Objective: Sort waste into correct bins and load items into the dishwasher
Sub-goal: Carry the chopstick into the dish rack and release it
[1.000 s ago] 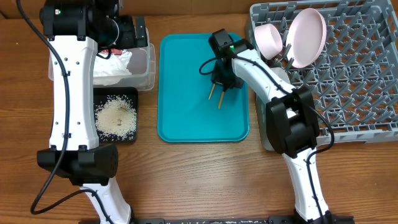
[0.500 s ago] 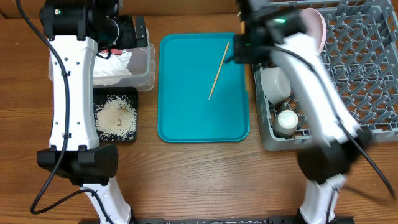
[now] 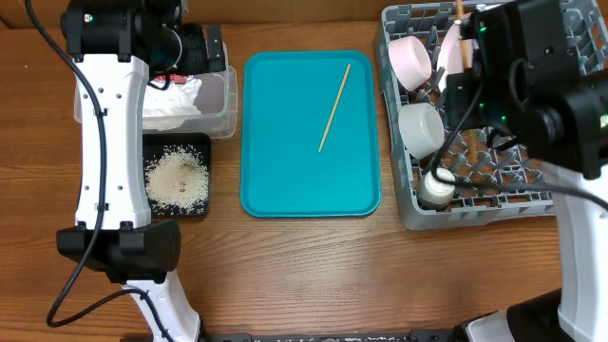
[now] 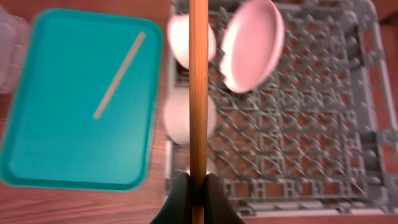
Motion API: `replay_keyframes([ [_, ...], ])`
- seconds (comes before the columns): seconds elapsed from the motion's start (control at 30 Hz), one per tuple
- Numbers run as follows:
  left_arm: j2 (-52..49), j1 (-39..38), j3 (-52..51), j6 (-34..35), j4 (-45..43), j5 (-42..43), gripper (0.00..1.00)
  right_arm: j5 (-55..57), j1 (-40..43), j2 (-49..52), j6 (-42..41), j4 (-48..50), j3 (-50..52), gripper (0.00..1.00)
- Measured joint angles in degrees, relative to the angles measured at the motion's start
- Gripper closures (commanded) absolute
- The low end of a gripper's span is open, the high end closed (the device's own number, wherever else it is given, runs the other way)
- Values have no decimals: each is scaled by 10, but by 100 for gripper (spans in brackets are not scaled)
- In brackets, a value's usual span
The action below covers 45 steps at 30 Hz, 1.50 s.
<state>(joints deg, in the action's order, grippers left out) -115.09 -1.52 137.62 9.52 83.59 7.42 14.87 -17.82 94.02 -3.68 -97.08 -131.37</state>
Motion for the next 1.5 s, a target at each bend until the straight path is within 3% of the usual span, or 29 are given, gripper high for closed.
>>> replay_keyframes([
  [0.2, 0, 0, 0, 0, 1, 0, 0, -35, 103, 4, 58, 37, 117, 96],
  [0.37, 0, 0, 0, 0, 0, 0, 0, -53, 201, 9, 98, 122, 289, 96],
  [0.6, 0, 0, 0, 0, 0, 0, 0, -60, 231, 11, 148, 204, 430, 96],
  [0.97, 0, 0, 0, 0, 0, 0, 0, -141, 231, 11, 274, 238, 457, 96],
  [1.2, 0, 0, 0, 0, 0, 0, 0, -147, 231, 11, 297, 289, 457, 96],
  [1.5, 0, 0, 0, 0, 0, 0, 0, -146, 231, 17, 304, 265, 457, 96],
])
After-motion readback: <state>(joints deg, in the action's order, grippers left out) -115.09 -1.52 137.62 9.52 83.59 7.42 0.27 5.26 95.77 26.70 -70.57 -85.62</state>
